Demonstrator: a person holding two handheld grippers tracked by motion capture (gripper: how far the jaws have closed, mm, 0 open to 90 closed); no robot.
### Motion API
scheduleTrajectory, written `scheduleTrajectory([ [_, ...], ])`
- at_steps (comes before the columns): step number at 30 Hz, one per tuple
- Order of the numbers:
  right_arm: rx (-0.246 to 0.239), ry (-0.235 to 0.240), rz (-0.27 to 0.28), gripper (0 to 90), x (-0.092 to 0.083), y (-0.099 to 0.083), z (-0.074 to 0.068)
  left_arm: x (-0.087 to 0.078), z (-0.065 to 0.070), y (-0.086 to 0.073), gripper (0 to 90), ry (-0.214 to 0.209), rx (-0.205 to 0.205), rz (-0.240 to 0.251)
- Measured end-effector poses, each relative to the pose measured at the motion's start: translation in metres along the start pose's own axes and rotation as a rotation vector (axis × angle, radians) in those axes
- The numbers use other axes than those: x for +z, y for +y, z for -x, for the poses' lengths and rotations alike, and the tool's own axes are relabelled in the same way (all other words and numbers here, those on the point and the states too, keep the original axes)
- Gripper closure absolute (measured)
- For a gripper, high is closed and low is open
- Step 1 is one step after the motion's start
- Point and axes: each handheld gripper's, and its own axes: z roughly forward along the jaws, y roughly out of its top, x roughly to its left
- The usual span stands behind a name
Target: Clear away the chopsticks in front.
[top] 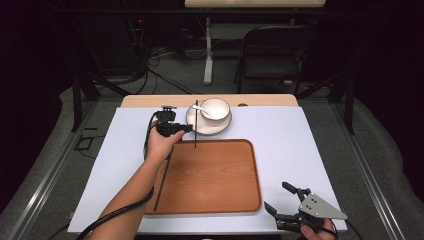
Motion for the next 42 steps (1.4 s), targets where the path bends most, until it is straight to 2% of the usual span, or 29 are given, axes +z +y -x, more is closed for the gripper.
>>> scheduleTrajectory([
  [7, 0.0, 0.001, 0.001, 14.2, 0.0, 0.0, 0.0, 0.016, 0.008, 0.006, 43.8, -0.024, -0.044, -0.036],
  [11, -0.001, 0.001, 0.002, 14.2, 0.0, 0.0, 0.0, 0.025, 0.013, 0.007, 49.3, -0.015, -0.048, -0.082],
  [20, -0.003, 0.002, 0.002, 14.2, -0.001, 0.0, 0.001, 0.038, 0.019, 0.01, 59.4, 0.003, -0.115, -0.184],
  [27, -0.002, 0.005, 0.002, 14.2, -0.001, 0.0, 0.0, 0.045, 0.019, 0.013, 67.3, 0.028, -0.191, -0.273],
  [42, -0.007, 0.007, 0.002, 14.2, -0.001, 0.0, 0.0, 0.054, 0.014, 0.015, 81.7, 0.03, -0.289, -0.342],
])
